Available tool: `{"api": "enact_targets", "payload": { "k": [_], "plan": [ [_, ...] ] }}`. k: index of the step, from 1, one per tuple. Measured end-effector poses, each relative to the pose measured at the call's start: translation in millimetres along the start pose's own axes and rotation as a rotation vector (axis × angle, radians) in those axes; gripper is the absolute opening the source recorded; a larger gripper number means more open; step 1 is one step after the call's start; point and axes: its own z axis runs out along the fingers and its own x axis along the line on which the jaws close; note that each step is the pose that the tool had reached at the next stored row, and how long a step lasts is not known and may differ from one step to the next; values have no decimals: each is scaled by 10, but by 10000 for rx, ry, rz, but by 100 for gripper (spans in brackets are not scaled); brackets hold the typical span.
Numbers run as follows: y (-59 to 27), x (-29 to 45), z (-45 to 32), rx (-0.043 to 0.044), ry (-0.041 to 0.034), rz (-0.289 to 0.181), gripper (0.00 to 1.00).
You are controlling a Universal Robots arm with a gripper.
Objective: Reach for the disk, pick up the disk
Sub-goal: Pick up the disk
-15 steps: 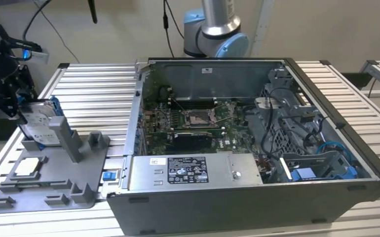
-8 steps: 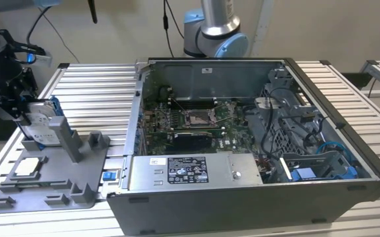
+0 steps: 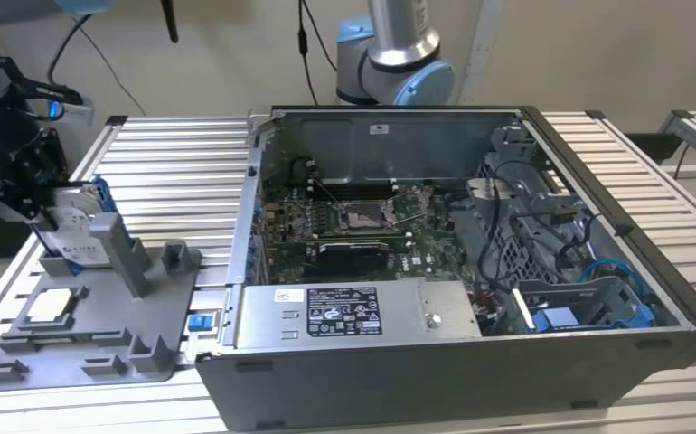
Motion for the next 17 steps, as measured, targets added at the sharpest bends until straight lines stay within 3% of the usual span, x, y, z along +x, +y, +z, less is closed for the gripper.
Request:
{"api": "enact_targets", "payload": {
  "k": [8,9,17],
  "plan": [
    [1,2,48,-7,4,2,100],
    [0,2,51,-4,2,2,0],
    [0,2,56,-2,1,2,0]
  ]
}}
